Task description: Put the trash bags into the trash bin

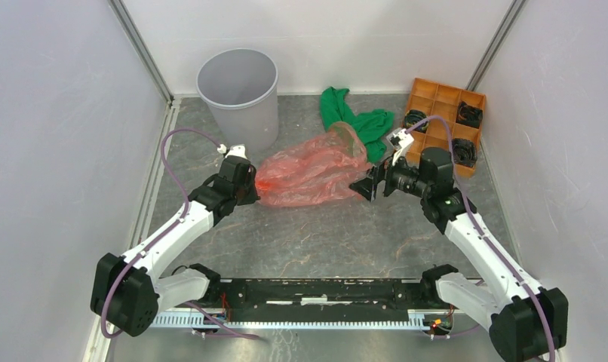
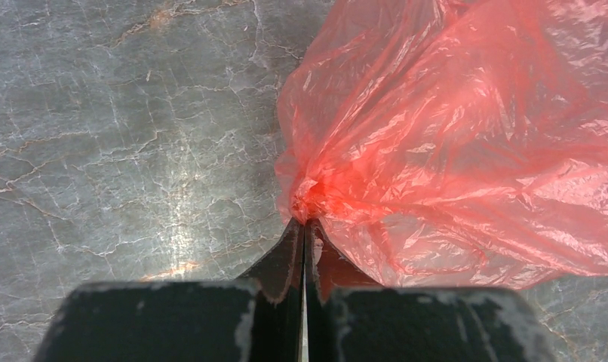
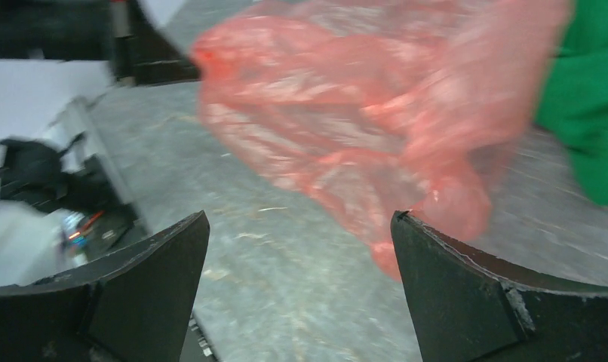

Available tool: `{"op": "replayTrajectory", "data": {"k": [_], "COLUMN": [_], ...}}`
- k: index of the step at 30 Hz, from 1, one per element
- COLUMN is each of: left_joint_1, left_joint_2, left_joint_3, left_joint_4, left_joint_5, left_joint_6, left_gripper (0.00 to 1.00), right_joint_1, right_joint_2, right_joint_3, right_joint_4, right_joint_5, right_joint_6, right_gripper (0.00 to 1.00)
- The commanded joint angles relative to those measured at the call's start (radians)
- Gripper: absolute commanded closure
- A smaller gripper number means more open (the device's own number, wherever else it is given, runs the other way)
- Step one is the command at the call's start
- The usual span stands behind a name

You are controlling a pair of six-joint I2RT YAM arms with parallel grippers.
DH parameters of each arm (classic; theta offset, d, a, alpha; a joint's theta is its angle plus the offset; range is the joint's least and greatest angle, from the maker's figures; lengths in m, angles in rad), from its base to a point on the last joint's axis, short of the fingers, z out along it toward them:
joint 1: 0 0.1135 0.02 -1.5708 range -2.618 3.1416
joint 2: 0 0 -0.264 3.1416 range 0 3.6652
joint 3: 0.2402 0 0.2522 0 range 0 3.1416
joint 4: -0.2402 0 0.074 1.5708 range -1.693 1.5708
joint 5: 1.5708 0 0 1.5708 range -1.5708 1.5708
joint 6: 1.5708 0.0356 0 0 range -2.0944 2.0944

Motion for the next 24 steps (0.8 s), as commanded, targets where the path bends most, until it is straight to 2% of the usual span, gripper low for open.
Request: {"op": "replayTrajectory", "data": {"k": [1,4,9,12,14,16,20,24], "left_joint_1": [0.005,0.005,0.005,0.005,0.005,0.005,0.005,0.005], "left_joint_2": [0.007,0.012,0.012,0.011,0.011,0.011,0.009,0.014], "left_joint_3": [0.022,0.023,0.021,0.022,0.023,0.032,0.037,0.037], "left_joint_4": [0.005,0.007,0.006,-0.003,-0.005,-0.010,-0.015,-0.016], "left_joint_5": [-0.024,-0.024,-0.043,-0.061,-0.065,-0.066,-0.051,0.002], "left_joint_6": [-0.049,-0.054,-0.058,-0.055,-0.051,-0.045,-0.041,-0.039], "left_gripper": [0.98,0.98,0.98,0.98,0.98,0.98,0.98,0.98], "right_joint_1": [0.036,0.061,0.061,0.061,0.062,0.060,0.061,0.113], "right_joint_2": [0.010,0.012,0.017,0.012,0.003,-0.003,0.048,0.163], "right_joint_3": [0.008,0.047,0.099,0.121,0.143,0.178,0.199,0.219], "right_joint_4": [0.097,-0.025,-0.089,-0.055,-0.049,-0.102,-0.157,-0.120], "right_joint_5": [-0.280,-0.195,-0.068,-0.117,-0.094,0.043,0.448,0.516], "right_joint_6": [0.067,-0.014,-0.076,-0.055,-0.050,-0.089,-0.161,-0.244], "right_gripper": [0.02,0.02,0.02,0.02,0.02,0.02,0.02,0.03]}}
